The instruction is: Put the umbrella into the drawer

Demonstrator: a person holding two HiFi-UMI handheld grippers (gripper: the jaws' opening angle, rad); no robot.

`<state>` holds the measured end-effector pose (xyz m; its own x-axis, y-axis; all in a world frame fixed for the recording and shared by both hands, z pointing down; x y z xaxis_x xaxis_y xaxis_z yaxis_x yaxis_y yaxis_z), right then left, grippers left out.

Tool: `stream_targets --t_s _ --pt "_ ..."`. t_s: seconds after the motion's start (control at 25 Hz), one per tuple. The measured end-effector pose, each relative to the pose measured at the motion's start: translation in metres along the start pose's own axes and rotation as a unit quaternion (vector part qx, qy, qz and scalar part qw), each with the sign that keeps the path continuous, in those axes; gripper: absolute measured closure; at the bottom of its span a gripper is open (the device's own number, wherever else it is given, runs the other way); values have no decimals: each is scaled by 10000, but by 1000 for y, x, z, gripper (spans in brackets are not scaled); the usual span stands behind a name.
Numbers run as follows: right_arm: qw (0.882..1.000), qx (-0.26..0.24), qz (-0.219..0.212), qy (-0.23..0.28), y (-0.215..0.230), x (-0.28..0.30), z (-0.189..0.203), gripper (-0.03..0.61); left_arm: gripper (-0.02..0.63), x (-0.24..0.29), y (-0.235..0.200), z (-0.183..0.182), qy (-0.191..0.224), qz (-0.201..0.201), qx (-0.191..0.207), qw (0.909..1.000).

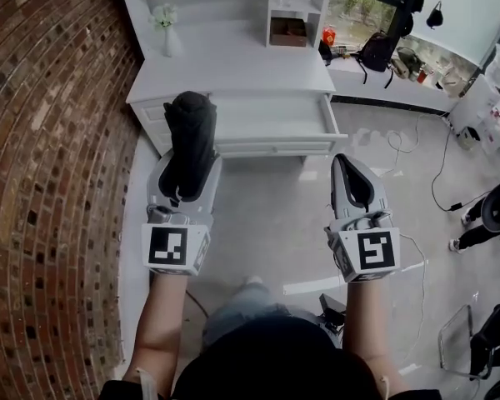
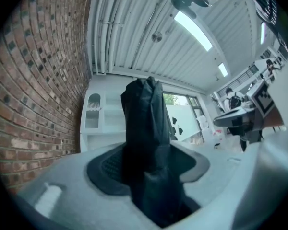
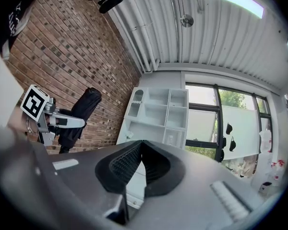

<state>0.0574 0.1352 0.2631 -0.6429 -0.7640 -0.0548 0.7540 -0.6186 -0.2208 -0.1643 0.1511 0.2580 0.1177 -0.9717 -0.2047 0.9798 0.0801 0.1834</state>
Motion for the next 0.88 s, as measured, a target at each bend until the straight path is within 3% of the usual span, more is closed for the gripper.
stream_targets --t_s 0.56,0.88 --pt "9993 -195 89 -304 17 54 16 574 373 60 -27 18 223 286 -286 9989" --pt "9996 -106 -59 -244 39 93 36 574 374 97 -25 30 202 348 -179 9990"
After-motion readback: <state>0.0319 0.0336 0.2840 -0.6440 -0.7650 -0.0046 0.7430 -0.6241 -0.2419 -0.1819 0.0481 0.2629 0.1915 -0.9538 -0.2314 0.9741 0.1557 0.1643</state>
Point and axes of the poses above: the fingertips, and each gripper's own axes: x forward along the fingers, y to its right, z out of its underside, the point moved 1 cm from there along -x, backward along the fingers, and after that the axes turned 10 degrees about -z, right-handed, at the moved point
